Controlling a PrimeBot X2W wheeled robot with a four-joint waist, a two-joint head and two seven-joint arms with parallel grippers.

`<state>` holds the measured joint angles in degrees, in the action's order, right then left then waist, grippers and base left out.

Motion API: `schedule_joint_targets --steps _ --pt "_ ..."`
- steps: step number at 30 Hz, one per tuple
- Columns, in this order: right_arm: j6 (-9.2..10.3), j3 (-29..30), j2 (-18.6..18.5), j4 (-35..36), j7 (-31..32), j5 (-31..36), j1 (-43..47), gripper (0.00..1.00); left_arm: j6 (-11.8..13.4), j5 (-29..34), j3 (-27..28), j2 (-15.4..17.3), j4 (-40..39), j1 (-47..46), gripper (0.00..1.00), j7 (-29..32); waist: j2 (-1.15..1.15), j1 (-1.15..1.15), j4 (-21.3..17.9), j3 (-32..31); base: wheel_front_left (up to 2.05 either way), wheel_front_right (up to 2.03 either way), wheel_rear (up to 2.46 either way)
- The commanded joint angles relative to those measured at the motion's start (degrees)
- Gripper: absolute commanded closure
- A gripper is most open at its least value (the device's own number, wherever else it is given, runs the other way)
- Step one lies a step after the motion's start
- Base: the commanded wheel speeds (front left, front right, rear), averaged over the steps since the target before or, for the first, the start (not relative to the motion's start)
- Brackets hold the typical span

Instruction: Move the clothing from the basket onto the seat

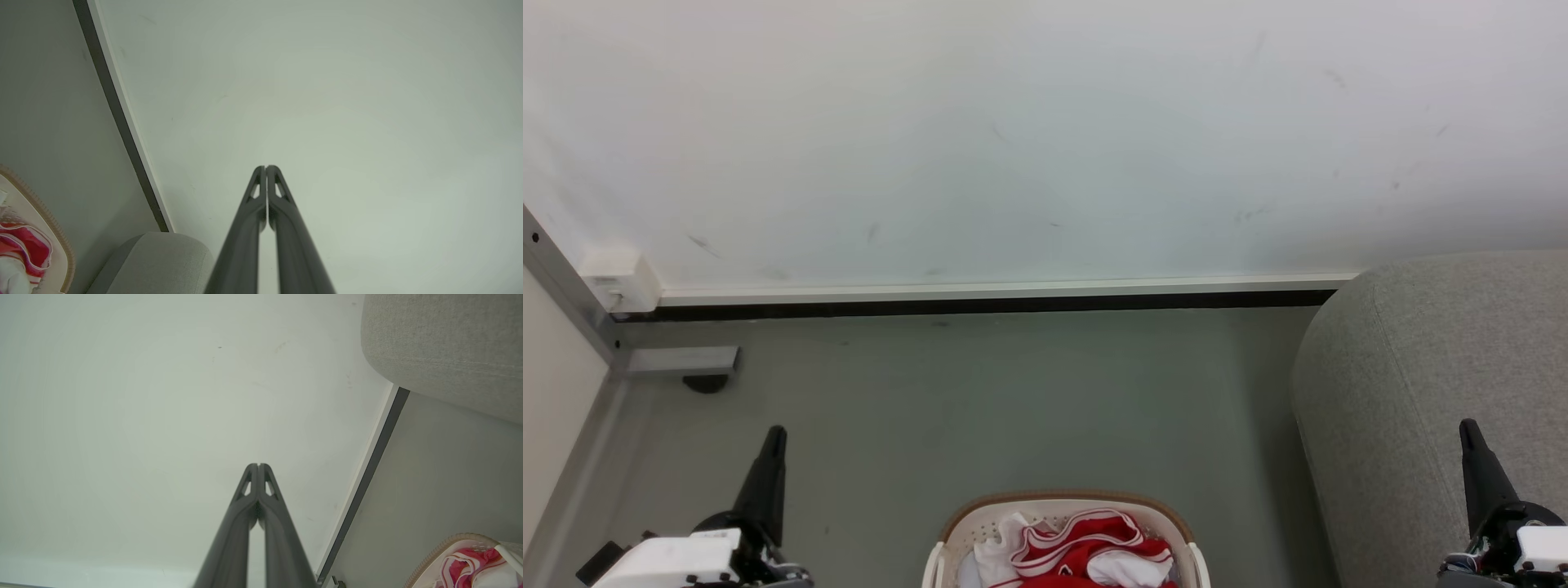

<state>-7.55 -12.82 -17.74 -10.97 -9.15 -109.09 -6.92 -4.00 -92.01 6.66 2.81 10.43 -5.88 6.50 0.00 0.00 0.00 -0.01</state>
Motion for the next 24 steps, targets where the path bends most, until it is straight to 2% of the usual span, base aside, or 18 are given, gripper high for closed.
schedule_joint_targets --steps 1,7,8,16,24 --pt "0.14 -0.1 -0.3 0.2 -0.2 -0.4 -0.2 1.0 -0.1 -0.7 0.1 0.1 -0.2 -0.4 1.0 0.2 0.0 0.0 0.0 0.0 0.0 0.0 0.0" --pt "0.14 -0.1 -0.3 0.2 -0.2 -0.4 -0.2 1.0 -0.1 -0.7 0.1 0.1 -0.2 -0.4 1.0 0.2 0.0 0.0 0.0 0.0 0.0 0.0 0.0" --pt "-0.01 0.0 0.0 0.0 0.0 0.0 0.0 0.0 0.0 0.0 0.0 0.0 0.1 0.0 0.0 0.0 0.0 0.0 0.0 0.0 0.0 0.0 0.0" --pt "0.0 1.1 1.6 -0.6 -0.5 3.4 1.0 0.0 -0.3 1.3 -1.4 -0.1 0.6 0.8 0.0 -1.9 0.0 0.0 0.1 0.0 0.0 0.0 0.0" --pt "0.0 3.2 3.1 -0.2 -1.1 13.6 1.6 0.0 0.0 5.8 -2.4 -0.1 0.5 0.9 0.0 -4.1 0.0 0.0 0.1 0.1 0.0 0.0 0.0"
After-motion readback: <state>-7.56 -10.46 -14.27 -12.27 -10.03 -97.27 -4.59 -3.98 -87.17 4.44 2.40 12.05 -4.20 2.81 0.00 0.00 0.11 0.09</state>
